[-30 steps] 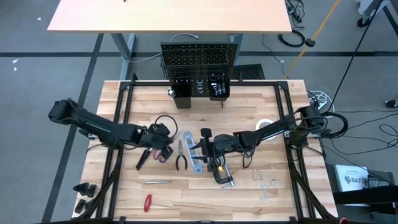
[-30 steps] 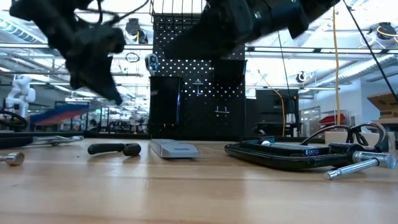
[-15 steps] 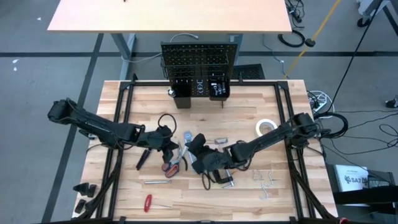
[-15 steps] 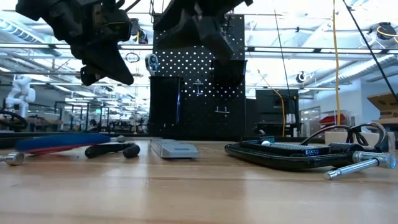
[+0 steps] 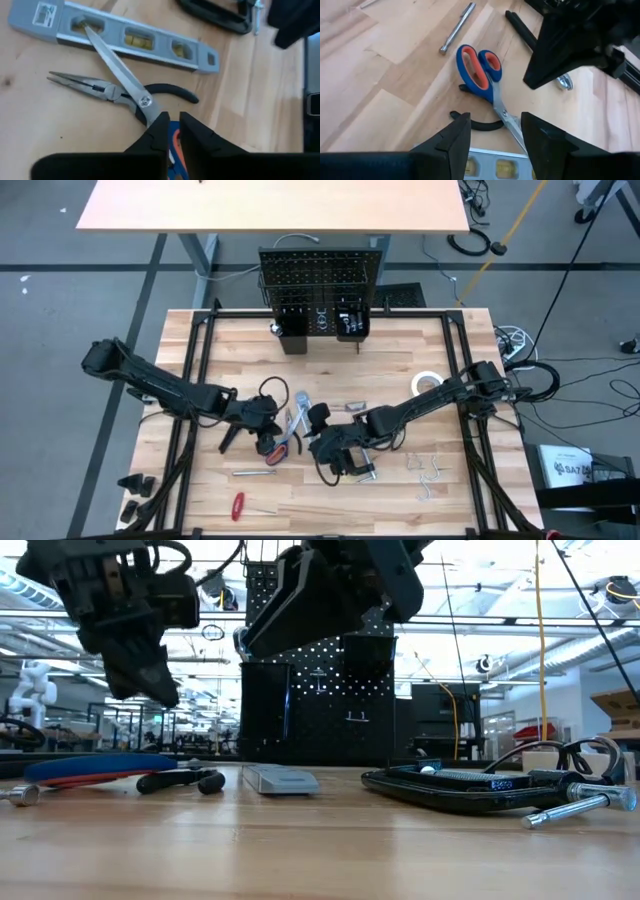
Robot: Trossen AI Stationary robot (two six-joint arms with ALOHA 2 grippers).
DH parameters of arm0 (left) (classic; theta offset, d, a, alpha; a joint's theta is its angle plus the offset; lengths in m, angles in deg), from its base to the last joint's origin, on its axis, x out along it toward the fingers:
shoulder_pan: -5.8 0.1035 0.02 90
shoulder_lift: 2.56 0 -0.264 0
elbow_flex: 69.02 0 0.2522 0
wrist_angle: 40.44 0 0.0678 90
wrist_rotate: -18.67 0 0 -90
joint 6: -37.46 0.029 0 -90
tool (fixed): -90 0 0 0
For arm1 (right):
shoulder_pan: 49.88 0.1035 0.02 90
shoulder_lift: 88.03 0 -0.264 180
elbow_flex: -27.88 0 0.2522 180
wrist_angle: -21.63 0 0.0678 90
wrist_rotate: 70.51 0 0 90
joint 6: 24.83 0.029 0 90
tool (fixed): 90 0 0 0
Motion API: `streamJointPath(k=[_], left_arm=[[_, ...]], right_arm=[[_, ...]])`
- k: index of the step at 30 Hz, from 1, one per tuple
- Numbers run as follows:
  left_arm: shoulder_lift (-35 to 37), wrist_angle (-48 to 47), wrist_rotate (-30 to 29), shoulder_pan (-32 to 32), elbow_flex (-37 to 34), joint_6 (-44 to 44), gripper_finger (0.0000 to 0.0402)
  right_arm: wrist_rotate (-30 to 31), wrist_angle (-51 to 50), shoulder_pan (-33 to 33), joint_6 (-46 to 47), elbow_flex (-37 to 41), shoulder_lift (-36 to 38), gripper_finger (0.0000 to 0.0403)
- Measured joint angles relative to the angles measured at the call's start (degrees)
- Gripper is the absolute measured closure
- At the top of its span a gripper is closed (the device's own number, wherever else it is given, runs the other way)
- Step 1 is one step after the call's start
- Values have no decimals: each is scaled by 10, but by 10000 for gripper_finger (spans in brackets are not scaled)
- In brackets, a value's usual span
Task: Hang tools onto peg board
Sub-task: Put the blue scissors into the left black bin on the peg board
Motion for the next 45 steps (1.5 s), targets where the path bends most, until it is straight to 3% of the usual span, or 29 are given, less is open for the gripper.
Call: streamJointPath(k=[9, 13, 23, 34, 45], left_arm=[[-77, 58, -2, 1, 0, -30, 258], [-97, 62, -10, 2, 0, -30, 233], [-138, 76, -58, 2, 0, -29, 228], [-188, 108, -64, 1, 10, -14, 227], [-143, 78, -33, 9, 6, 21, 228]], right_arm=[[-1, -11, 0, 29, 0, 0, 236], [-1, -22, 0, 37, 0, 0, 236], [-1, -23, 0, 39, 0, 0, 236], [-1, -25, -4, 47, 1, 0, 236], [-1, -26, -5, 49, 1, 0, 236]])
